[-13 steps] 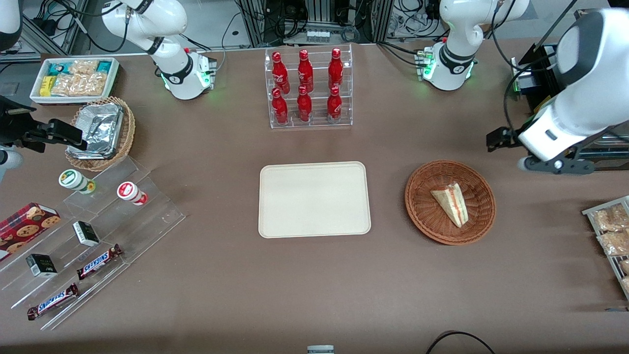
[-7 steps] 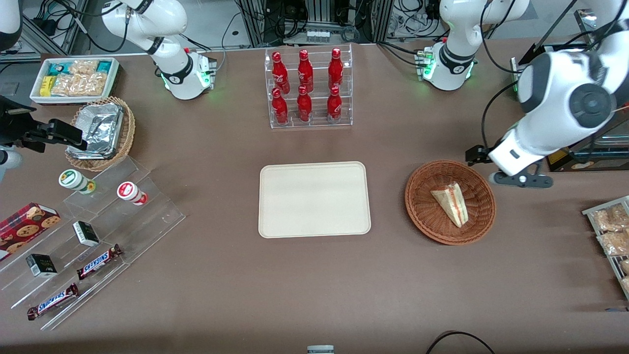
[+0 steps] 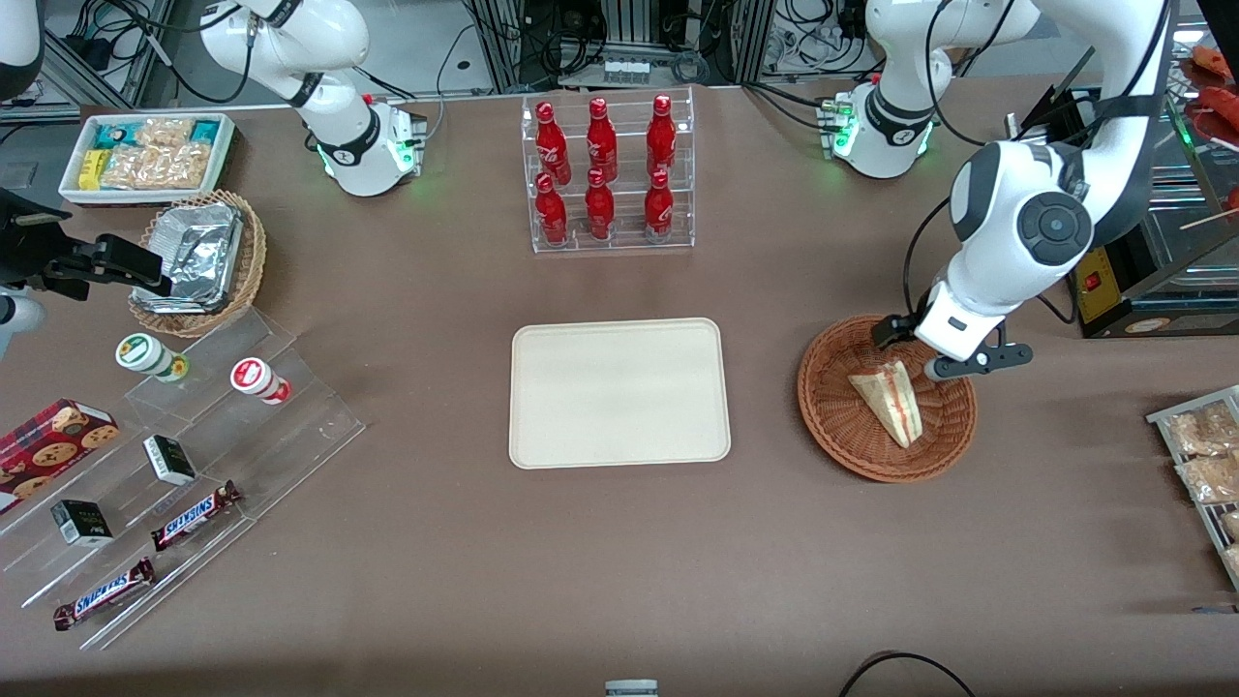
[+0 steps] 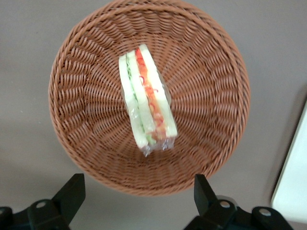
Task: Place sandwich from basket to tray
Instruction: 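Lower the left gripper and close it on the wrapped sandwich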
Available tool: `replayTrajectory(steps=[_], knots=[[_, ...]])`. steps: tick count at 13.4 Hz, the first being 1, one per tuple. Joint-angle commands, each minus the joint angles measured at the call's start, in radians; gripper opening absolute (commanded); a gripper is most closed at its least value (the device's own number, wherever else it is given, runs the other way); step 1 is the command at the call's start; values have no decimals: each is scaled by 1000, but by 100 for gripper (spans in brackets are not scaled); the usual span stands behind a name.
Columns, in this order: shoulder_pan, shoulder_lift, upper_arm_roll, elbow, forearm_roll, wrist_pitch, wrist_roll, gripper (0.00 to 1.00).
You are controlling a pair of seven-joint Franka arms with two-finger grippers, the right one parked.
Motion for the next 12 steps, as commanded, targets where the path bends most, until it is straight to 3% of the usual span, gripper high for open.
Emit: replayTrajectory(steps=[1,5,12], knots=[[-5,28,2,-49,5,127,-159,100],[-10,100,2,-53,5,250,-380,100],[-8,193,6,-46,5,323,-435,99]])
